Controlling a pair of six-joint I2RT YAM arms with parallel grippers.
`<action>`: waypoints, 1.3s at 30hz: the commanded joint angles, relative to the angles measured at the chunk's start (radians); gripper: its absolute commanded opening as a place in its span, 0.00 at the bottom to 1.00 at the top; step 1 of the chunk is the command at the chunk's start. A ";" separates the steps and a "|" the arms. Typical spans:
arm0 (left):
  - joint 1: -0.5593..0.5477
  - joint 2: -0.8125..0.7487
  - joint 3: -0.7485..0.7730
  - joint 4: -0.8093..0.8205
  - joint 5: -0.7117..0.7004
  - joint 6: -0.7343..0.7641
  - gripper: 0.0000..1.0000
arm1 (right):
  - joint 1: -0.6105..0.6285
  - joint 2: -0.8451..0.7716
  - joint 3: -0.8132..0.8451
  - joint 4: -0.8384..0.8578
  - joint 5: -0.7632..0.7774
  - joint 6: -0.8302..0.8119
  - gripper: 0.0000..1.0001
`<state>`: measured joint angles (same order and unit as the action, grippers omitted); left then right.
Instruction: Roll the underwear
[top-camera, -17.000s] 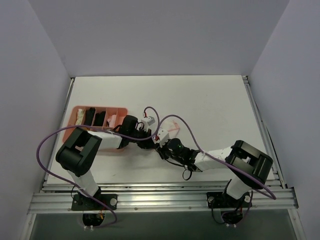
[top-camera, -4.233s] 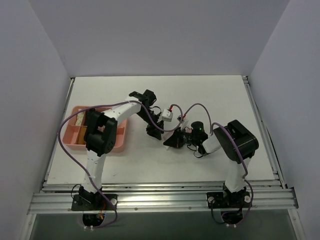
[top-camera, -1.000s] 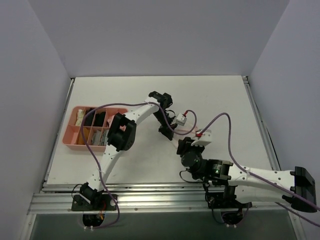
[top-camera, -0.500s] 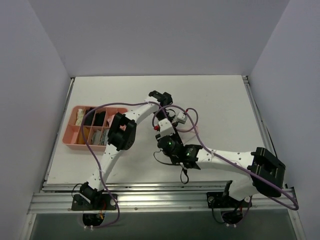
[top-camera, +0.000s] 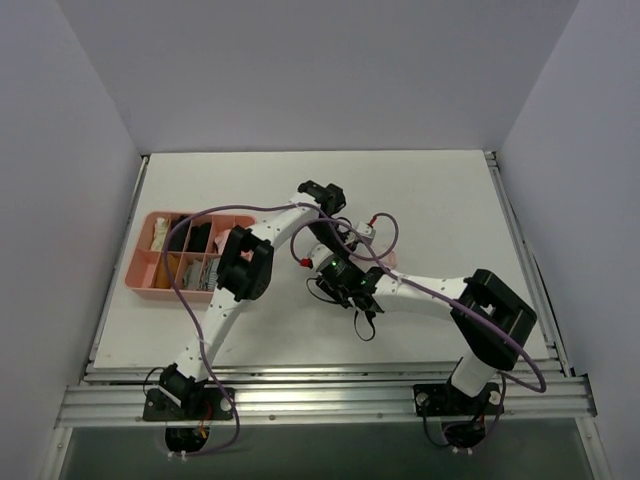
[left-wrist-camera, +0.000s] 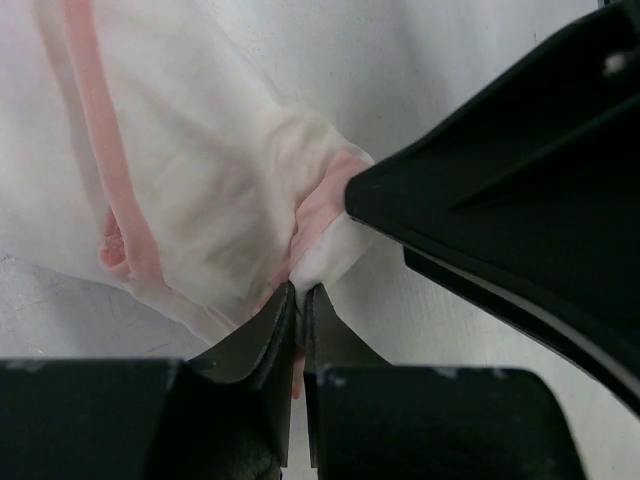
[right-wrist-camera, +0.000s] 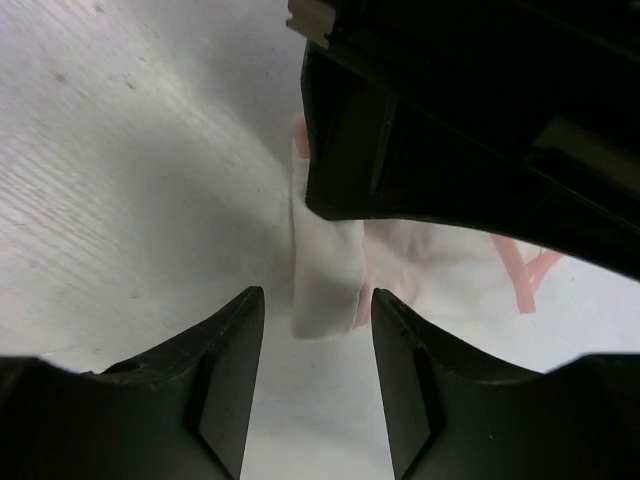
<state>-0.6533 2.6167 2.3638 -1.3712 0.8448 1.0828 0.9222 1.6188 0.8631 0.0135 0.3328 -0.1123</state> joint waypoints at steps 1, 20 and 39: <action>-0.008 0.063 0.028 -0.258 -0.066 0.009 0.10 | -0.020 0.038 0.054 -0.053 -0.031 -0.090 0.43; -0.003 0.078 0.054 -0.272 -0.062 -0.004 0.15 | 0.030 0.176 0.050 0.028 0.114 -0.196 0.15; 0.233 -0.176 -0.055 -0.136 0.027 -0.070 0.36 | -0.129 0.266 0.080 0.028 -0.305 -0.178 0.00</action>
<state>-0.4557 2.5618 2.3329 -1.3659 0.8925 1.0729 0.8257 1.8286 0.9894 0.1413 0.2024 -0.3096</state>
